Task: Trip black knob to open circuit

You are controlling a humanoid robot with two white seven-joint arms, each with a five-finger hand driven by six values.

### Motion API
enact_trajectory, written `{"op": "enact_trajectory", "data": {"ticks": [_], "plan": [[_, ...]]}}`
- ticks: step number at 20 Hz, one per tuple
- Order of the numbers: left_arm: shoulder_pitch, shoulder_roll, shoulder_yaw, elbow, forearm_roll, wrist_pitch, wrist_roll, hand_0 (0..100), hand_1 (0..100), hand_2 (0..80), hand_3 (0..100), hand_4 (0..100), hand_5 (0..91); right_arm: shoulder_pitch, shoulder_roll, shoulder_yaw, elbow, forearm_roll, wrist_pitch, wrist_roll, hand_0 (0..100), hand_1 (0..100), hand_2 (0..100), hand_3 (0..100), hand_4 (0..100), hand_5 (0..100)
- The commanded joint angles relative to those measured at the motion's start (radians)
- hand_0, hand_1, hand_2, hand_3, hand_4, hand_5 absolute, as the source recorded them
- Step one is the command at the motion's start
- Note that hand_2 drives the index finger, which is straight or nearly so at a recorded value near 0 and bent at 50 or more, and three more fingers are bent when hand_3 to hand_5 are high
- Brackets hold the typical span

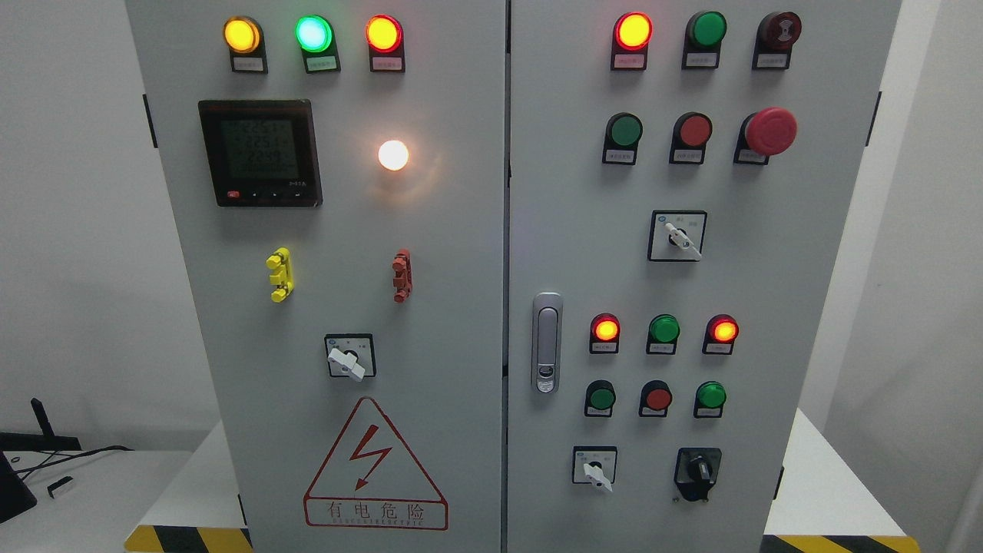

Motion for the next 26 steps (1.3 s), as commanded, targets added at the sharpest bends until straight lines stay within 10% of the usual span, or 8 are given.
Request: {"op": "enact_trajectory", "data": {"ticks": [1,12,26], "plan": [[0.000,0.000,0.000,0.000,-0.031,0.000,0.000,12,39,0.0,0,0,0.0,0.000,0.001,-0.001,-0.001,0.000,0.000,0.001,29,49,20,25,16,13],[0.000,0.000,0.000,0.000,-0.031,0.000,0.000,12,39,0.0,0,0,0.0,0.009,0.001,-0.001,-0.030,0.000,-0.008,0.002,29,49,20,25,16,13],[0.000,0.000,0.000,0.000,-0.031,0.000,0.000,12,39,0.0,0,0,0.0,0.331,-0.073,-0.077,-0.752,-0.018,0.023,0.149,29,51,23,33,25,23]]}}
